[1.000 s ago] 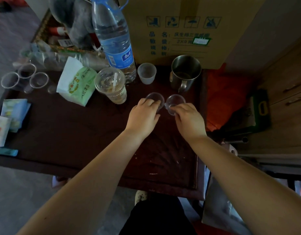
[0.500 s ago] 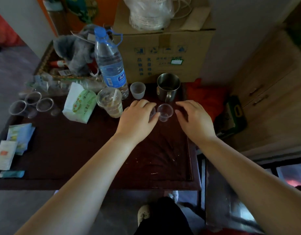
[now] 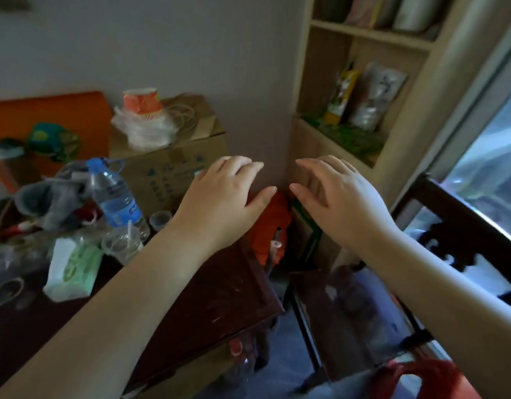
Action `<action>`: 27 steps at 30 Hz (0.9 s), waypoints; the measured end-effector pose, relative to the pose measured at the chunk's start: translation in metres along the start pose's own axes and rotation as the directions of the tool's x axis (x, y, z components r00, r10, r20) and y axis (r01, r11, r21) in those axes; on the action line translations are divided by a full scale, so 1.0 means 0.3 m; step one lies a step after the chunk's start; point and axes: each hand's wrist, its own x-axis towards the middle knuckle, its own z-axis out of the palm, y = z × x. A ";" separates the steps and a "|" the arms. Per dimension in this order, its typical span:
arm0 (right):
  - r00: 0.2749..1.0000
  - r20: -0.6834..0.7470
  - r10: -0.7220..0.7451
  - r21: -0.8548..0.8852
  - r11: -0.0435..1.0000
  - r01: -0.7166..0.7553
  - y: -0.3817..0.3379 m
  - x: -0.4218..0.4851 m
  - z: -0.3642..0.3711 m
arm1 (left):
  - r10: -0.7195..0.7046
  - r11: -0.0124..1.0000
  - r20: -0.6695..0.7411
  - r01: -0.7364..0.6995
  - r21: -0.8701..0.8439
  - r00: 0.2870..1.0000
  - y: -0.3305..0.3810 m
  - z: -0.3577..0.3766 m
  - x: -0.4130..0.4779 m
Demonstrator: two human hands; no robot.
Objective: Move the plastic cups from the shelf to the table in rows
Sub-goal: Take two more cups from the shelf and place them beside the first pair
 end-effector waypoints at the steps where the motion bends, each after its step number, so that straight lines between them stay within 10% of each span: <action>1: 1.000 -0.020 0.015 -0.023 1.000 -0.015 0.006 -0.026 -0.065 | 0.039 0.999 -0.001 -0.039 -0.003 0.999 0.050 -0.025 0.007; 15: 0.888 -0.305 0.343 -0.310 0.846 -0.433 0.031 -0.954 -0.953 | 0.560 0.795 -0.044 -0.551 -0.254 0.827 1.085 -0.201 -0.276; 27: 0.591 -0.609 0.528 -0.411 0.427 -0.805 -0.272 -1.873 -1.600 | 0.869 0.324 -0.221 -0.847 -0.421 0.442 1.989 -0.344 -0.807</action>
